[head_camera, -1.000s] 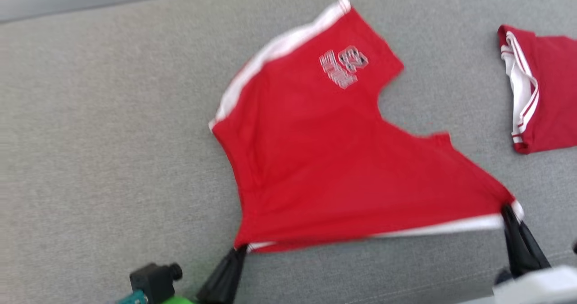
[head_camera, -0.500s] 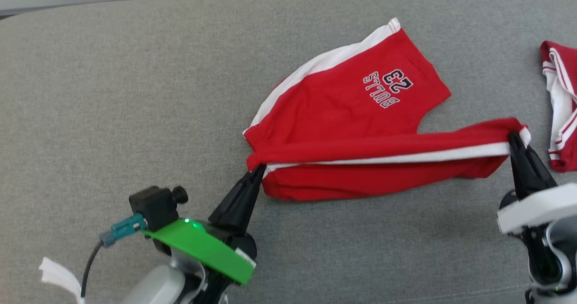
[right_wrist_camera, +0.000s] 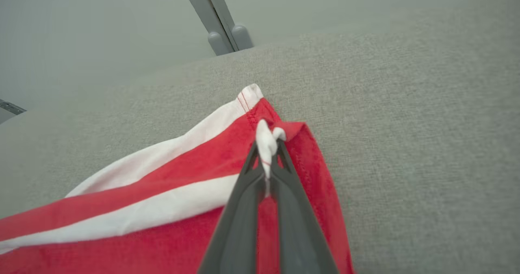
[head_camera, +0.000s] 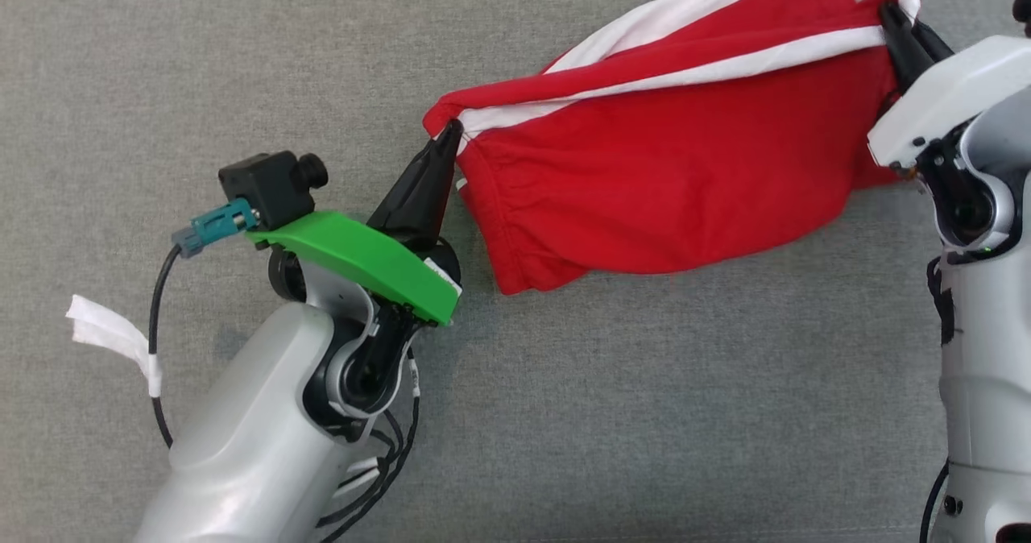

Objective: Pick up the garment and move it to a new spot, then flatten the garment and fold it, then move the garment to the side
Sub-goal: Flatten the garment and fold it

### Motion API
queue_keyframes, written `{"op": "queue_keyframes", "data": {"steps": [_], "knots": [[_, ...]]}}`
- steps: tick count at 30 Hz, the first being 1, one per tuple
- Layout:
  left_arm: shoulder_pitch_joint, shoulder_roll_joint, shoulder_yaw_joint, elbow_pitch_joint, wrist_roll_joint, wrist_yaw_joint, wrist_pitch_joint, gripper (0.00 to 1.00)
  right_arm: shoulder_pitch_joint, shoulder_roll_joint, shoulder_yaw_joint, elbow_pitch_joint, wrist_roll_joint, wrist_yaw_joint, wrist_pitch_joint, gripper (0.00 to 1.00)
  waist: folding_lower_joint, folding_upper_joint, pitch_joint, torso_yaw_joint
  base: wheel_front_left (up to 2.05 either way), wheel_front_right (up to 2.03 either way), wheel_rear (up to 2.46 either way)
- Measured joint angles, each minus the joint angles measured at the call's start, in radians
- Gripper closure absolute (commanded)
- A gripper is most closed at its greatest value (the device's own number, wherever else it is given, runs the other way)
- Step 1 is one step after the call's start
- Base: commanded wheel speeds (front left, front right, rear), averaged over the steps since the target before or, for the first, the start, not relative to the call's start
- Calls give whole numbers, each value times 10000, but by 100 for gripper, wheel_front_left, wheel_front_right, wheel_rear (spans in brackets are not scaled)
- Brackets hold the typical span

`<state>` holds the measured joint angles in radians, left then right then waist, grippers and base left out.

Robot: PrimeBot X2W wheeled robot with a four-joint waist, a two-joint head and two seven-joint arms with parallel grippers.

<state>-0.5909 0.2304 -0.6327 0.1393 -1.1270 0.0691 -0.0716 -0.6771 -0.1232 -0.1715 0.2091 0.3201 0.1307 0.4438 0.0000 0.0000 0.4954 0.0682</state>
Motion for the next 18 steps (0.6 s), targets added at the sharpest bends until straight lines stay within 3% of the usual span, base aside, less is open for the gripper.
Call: {"op": "queue_keyframes", "data": {"steps": [10, 11, 12, 13, 18], "knots": [[-701, -514, -77, 1164, 150, -520, -403, 100, -1939, -173, 86, 1814, -993, 0, -163, 100, 0, 0, 667, 656, 0, 0, 0], [-773, -550, -109, 1229, 184, -523, -416, 91, -2058, -182, 50, 1929, -1127, 0, -203, 60, 0, 0, 708, 697, 0, 0, 0], [-820, -575, -132, 1266, 198, -554, -431, 57, -2131, -182, 15, 2011, -1225, 0, -236, 0, 0, 0, 738, 725, 0, 0, 0], [-870, -581, -159, 1294, 230, -631, -451, 2, -2204, -159, -46, 2109, -1289, 0, -245, 0, 0, 0, 768, 753, 0, 0, 0], [-850, -366, -318, 1135, 339, -819, -372, 0, -2237, -217, 240, 2088, -1559, 0, -431, 0, 0, 0, 734, 704, 0, 0, 0]]}}
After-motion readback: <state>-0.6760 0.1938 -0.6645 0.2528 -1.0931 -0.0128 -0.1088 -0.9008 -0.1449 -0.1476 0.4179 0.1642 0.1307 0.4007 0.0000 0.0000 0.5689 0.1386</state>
